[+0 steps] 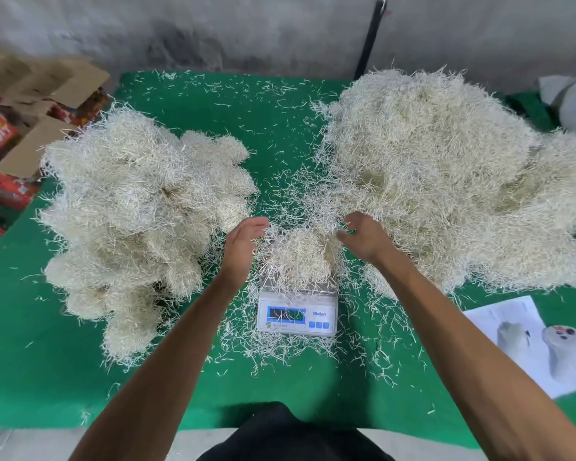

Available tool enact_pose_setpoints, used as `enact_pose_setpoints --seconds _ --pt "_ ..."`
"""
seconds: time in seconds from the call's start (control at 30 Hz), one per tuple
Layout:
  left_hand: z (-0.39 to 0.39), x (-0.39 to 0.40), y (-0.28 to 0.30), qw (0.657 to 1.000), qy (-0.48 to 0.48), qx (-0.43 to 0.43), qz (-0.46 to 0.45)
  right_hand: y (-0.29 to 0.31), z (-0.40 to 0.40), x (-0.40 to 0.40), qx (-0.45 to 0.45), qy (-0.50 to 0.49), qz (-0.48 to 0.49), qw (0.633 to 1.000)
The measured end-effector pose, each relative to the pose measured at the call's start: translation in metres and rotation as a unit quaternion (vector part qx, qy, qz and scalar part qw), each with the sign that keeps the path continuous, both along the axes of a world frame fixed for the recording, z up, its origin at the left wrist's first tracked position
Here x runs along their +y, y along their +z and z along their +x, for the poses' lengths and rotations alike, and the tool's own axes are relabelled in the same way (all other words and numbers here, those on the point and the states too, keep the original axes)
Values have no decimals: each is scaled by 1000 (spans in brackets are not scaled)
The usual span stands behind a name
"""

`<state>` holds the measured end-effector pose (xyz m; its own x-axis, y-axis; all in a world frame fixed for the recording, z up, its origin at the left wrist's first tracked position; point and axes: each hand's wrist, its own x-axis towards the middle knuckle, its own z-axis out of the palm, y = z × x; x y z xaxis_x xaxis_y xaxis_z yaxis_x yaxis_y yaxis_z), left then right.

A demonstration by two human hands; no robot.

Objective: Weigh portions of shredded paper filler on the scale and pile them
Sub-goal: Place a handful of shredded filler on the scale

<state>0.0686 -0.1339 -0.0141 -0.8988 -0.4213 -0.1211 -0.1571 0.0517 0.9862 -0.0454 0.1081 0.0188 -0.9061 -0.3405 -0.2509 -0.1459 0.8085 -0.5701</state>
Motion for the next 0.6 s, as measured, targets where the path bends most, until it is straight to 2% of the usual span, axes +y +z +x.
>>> enact_pose_setpoints --seconds 0.13,0.27,0.5,0.6 --pt "1 -1 -3 1000 -11 -11 -1 -4 -1 -4 -3 -12 2 1000" --pt "7 0 -9 998 -28 -15 -49 -8 0 -5 1 -15 -3 1000" --pt "6 2 -14 996 23 -36 -79 -13 -2 -3 7 -19 8 1000" --pt "4 6 -20 991 34 -110 -75 -18 -1 -6 15 -35 -14 999"
